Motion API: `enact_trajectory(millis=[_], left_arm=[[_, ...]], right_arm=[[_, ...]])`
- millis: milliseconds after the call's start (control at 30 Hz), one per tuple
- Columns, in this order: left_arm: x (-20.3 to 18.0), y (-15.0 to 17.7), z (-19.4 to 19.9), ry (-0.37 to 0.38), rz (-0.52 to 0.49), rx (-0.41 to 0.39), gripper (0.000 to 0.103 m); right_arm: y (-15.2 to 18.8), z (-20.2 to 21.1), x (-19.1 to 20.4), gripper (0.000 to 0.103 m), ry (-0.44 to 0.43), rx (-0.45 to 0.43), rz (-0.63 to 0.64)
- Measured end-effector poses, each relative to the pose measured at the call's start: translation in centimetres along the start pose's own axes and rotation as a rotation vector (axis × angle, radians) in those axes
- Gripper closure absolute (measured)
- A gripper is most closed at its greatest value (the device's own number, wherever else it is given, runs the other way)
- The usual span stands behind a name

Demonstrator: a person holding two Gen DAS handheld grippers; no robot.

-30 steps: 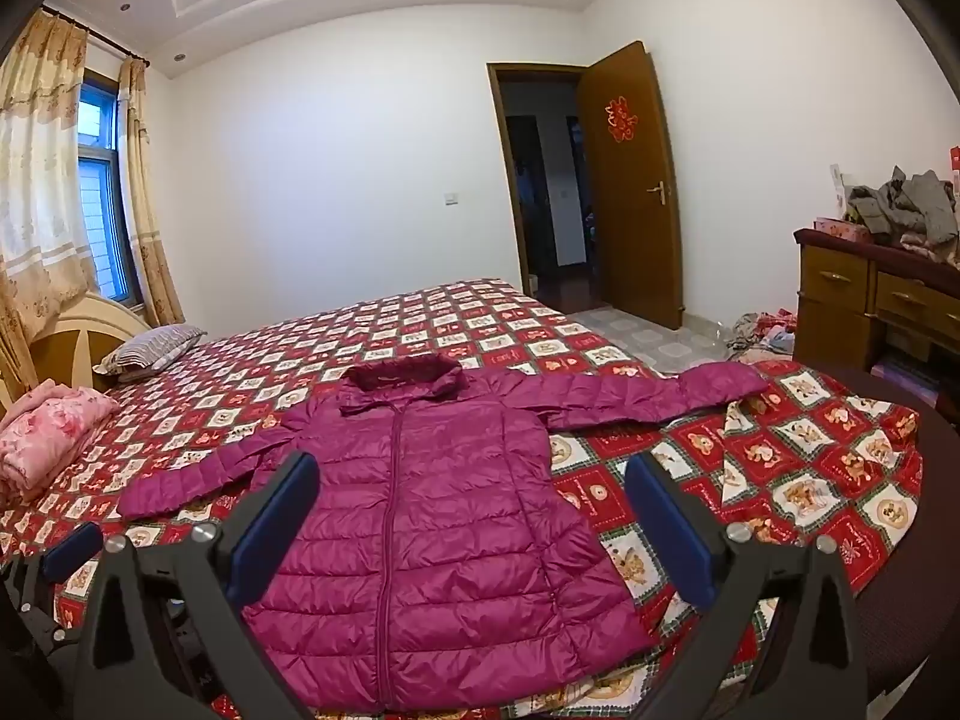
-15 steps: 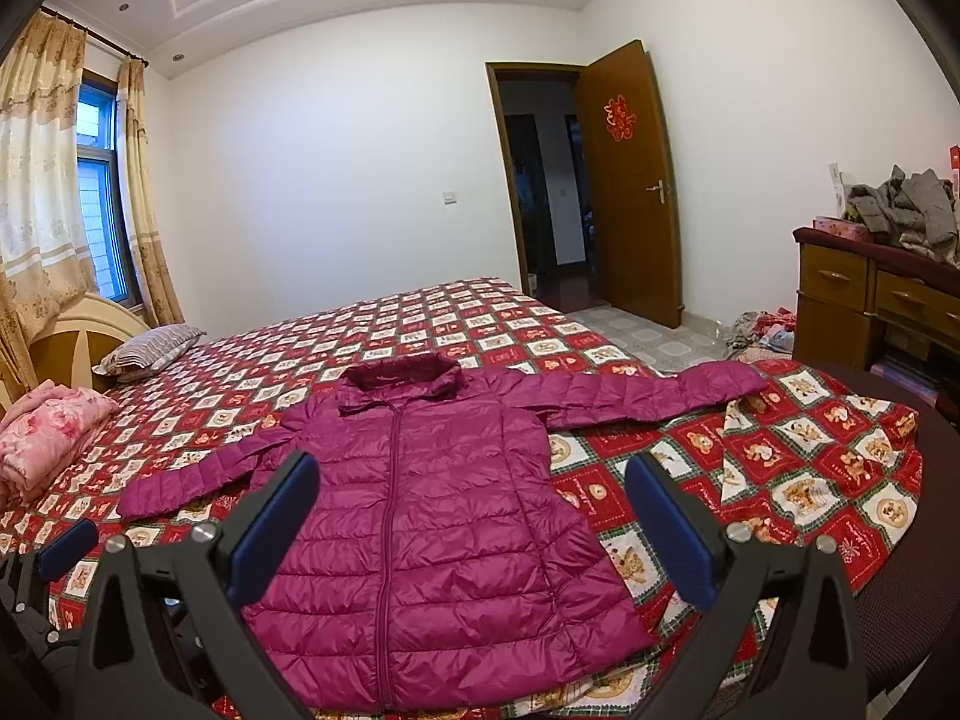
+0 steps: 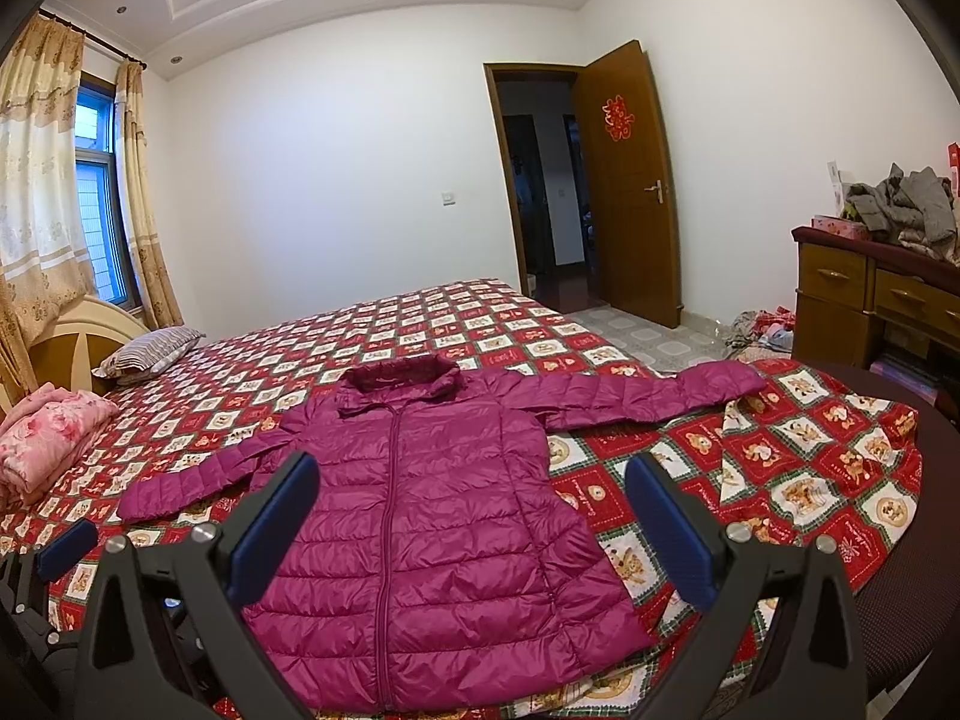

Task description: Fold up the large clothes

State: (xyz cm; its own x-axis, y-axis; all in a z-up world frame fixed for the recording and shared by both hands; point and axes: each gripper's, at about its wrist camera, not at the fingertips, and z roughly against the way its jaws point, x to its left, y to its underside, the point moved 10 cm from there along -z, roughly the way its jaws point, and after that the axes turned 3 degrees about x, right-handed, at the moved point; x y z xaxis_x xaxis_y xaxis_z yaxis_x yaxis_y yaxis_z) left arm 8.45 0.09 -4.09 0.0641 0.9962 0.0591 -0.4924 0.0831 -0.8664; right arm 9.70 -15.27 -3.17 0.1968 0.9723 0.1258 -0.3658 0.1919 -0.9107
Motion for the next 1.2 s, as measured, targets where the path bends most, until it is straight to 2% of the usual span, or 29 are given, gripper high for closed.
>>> enact_trajectory(millis=[1200], left_arm=[[0.11,-0.07,0.33,0.0,0.002,-0.001,0.001]], right_arm=[[0.02,0.06,-0.02,0.0,-0.002,0.004,-0.001]])
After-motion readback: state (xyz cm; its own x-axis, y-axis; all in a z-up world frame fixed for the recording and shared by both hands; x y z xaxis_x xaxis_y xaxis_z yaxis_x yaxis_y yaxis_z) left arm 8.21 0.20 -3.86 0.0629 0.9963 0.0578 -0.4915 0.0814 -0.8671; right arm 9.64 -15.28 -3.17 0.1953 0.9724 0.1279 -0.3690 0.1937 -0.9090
